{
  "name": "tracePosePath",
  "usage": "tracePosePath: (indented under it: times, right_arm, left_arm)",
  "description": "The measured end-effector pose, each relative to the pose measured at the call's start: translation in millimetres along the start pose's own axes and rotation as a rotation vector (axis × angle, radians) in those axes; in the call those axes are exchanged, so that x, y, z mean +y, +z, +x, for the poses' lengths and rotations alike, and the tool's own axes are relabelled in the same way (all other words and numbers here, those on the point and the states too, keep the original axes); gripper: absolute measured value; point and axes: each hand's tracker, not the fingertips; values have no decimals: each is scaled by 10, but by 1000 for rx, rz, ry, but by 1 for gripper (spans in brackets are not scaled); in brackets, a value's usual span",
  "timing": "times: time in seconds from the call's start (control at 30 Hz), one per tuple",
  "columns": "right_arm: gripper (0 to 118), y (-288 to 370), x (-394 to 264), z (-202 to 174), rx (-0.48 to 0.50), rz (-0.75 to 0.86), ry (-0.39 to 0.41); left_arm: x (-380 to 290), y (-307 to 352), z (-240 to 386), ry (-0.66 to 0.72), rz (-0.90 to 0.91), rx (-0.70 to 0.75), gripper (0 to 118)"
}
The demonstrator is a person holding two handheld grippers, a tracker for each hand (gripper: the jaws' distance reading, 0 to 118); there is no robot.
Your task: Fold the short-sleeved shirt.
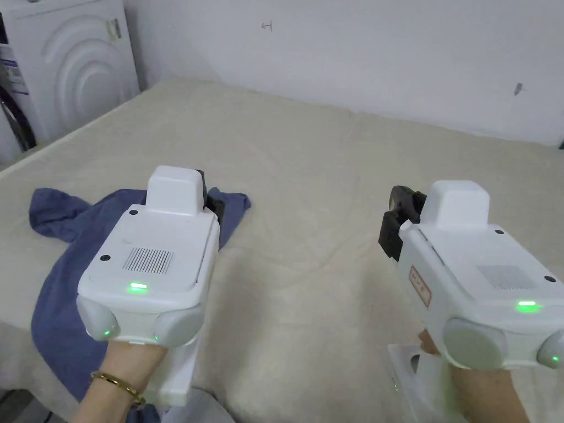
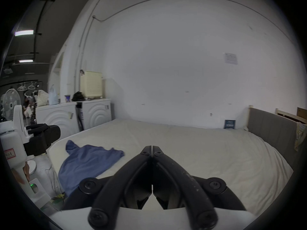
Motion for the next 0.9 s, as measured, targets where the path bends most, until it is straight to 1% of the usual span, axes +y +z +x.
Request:
tracePosePath:
  times: [0.2, 0.37, 0.53, 0.73, 0.77, 0.8, 0.83, 0.87, 0.9]
  right_arm:
    - [1, -196, 32, -468, 131, 4, 19]
    - [1, -296, 48, -791, 218, 3, 30]
    - [1, -332, 44, -983, 268, -1, 48]
    - [1, -372, 30, -1059, 292, -5, 61]
    - [1, -378, 31, -1062, 292, -6, 60]
    - [1, -390, 31, -1061, 293, -8, 57]
    - [1, -407, 27, -1060, 294, -10, 54]
    - [1, -424, 28, -1059, 295, -14, 52]
    - [1, -438, 25, -1057, 293, -17, 51]
  left_arm:
    - [-16, 166, -577, 24, -13, 164, 0]
    - [-48, 311, -914, 22, -27, 247, 0]
    - [-100, 358, -1091, 33, -40, 297, 0]
    - [-161, 334, -1168, 61, -60, 315, 0]
    - [-168, 310, -1188, 67, -65, 312, 2]
    - [-175, 274, -1216, 81, -75, 296, 9]
    - [-181, 224, -1242, 88, -85, 293, 20]
    - [-191, 166, -1261, 95, -105, 281, 40]
    - [-191, 83, -1294, 100, -140, 263, 55]
